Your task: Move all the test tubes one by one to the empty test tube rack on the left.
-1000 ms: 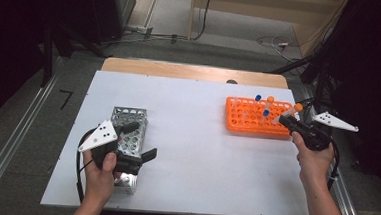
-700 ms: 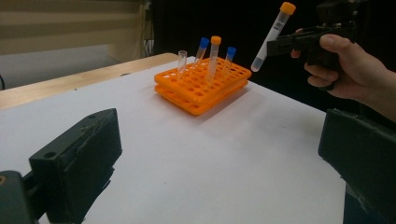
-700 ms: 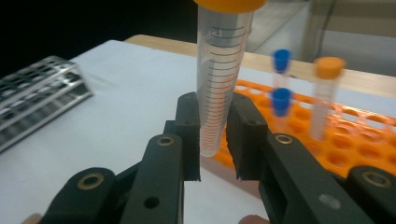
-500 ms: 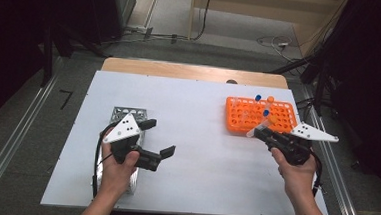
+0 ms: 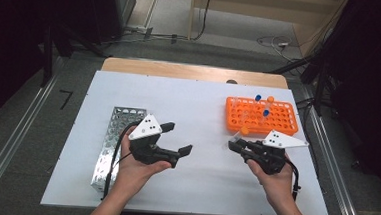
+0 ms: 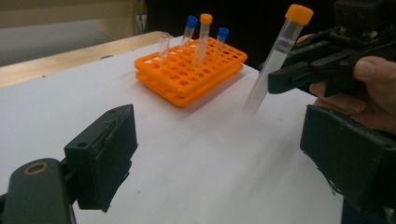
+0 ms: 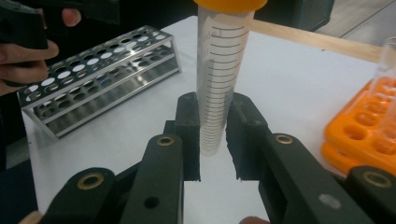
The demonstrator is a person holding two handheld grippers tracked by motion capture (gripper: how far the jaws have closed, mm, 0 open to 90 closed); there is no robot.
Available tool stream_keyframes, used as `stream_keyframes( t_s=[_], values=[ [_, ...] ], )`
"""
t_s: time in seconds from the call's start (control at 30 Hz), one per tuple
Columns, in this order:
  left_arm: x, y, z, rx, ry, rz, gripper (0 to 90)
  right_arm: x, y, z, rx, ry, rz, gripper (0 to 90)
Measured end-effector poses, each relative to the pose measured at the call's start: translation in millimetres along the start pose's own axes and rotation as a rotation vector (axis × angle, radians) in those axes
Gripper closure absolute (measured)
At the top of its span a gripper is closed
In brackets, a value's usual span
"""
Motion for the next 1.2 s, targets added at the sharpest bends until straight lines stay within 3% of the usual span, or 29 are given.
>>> stream_keyframes(
  t_s=[0.13,0.23,0.3,0.43,0.63,0.9,1.03,1.2],
  values=[
    [0.7,-5.7,6.7,-0.013,0.022,0.003,19.7,-1.2,11.7,10.7,-0.023,0.021,-0.015,73.2],
    [0.2,-12.8,11.3,0.023,0.032,0.01,27.4,-2.3,20.9,17.7,-0.037,0.037,-0.033,73.2],
    [-0.2,-17.8,13.3,0.055,0.032,0.022,38.6,-2.7,29.7,24.4,-0.055,0.057,-0.055,73.2],
    [-2.3,-28.0,17.9,0.108,0.035,0.046,48.0,-2.7,41.0,33.7,-0.071,0.082,-0.091,73.2],
    [-2.2,-38.1,25.0,0.134,0.056,0.081,55.5,-3.2,55.4,42.1,-0.097,0.102,-0.127,73.2],
    [-2.1,-42.7,29.8,0.127,0.062,0.095,60.3,-3.2,67.0,45.7,-0.114,0.122,-0.169,73.2],
    [-1.1,-44.6,31.2,0.124,0.074,0.113,67.9,-2.1,69.9,47.7,-0.123,0.134,-0.184,73.2],
    [-0.3,-42.5,31.3,0.082,0.076,0.124,73.3,-1.3,68.7,47.9,-0.133,0.138,-0.177,73.2]
  ],
)
Point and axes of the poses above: each handheld gripper's, and its own axes: z roughly forward along the jaws, x roughly out of its underside, y roughly to its left, the point moved 6 cm from there along z, roughly forward along the jaws, and after that the axes turned 15 degrees about y, right-handed, at the moved point
